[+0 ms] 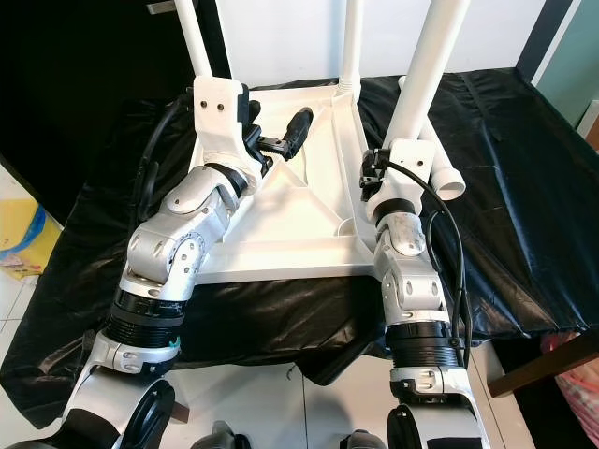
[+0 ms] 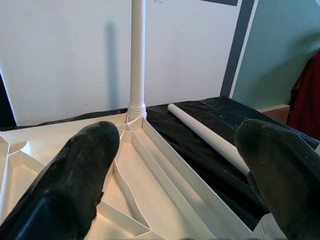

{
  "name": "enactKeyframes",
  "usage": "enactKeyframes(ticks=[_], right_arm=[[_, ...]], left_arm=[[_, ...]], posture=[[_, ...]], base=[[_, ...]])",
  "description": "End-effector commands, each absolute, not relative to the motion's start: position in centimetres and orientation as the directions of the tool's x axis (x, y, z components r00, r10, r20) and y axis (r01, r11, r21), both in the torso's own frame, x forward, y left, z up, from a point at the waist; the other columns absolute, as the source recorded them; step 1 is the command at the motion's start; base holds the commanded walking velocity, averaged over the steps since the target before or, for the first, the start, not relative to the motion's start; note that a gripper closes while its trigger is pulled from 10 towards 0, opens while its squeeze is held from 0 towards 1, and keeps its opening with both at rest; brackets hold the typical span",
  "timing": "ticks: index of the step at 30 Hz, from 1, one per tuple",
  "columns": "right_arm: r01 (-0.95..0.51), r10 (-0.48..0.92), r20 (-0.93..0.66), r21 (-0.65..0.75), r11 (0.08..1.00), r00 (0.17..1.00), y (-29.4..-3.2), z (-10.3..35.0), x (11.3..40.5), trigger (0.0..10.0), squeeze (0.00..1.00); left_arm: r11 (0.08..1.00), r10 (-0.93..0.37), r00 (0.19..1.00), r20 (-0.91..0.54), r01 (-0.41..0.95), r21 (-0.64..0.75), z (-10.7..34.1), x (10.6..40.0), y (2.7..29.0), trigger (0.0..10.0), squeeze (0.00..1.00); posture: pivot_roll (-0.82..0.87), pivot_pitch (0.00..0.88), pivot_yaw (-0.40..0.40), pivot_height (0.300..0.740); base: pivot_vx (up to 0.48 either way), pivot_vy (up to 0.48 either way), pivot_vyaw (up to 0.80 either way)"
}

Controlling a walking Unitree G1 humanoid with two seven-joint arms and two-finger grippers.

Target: Building children table

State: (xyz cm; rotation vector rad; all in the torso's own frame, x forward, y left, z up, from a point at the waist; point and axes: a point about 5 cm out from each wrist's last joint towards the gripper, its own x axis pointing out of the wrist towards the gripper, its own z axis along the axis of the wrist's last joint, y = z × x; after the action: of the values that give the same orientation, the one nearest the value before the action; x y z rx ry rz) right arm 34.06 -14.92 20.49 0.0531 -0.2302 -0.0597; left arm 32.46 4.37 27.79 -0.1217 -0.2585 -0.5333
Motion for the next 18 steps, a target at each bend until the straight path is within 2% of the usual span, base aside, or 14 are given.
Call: enactKeyframes(ticks=[1,9,11,12,13,18], right_arm=[[0.046,-0.061,0.239,0.066,0.997,0.969,-15.1,20.8,33.9,10.0,0.0],[0.045,-0.058,0.239,0.061,0.997,0.969,-15.0,20.8,33.8,10.0,0.0],[0.044,-0.056,0.239,0.053,0.998,0.969,-15.0,20.8,33.6,10.0,0.0],[0.044,-0.056,0.239,0.053,0.998,0.969,-15.0,20.8,33.6,10.0,0.0],[0.044,-0.055,0.239,0.05,0.998,0.969,-15.1,20.7,33.6,10.0,0.0],[0.045,-0.054,0.239,0.042,0.998,0.97,-15.2,20.7,33.4,10.0,0.0]], left_arm=[[0.824,-0.537,0.793,0.287,0.566,-0.022,27.8,32.1,4.1,10.0,0.0],[0.819,-0.549,0.784,0.288,0.574,-0.004,27.6,31.9,4.1,10.0,0.0],[0.762,-0.643,0.711,0.285,0.633,0.138,27.0,30.9,3.5,10.0,0.0],[0.762,-0.643,0.711,0.285,0.633,0.138,27.0,30.9,3.5,10.0,0.0],[0.715,-0.698,0.664,0.269,0.666,0.213,26.5,30.2,3.1,10.0,0.0],[0.637,-0.77,0.594,0.231,0.71,0.3,25.4,29.1,2.7,10.0,0.0]], posture=[[-0.05,0.073,0.025,0.74],[-0.05,0.073,0.026,0.74],[-0.05,0.077,0.026,0.74],[-0.05,0.077,0.026,0.74],[-0.05,0.077,0.026,0.74],[-0.05,0.079,0.026,0.74]], base=[[0.0,0.0,0.0],[0.0,0.0,0.0],[0.0,0.0,0.0],[0.0,0.0,0.0],[0.0,0.0,0.0],[0.0,0.0,0.0]])
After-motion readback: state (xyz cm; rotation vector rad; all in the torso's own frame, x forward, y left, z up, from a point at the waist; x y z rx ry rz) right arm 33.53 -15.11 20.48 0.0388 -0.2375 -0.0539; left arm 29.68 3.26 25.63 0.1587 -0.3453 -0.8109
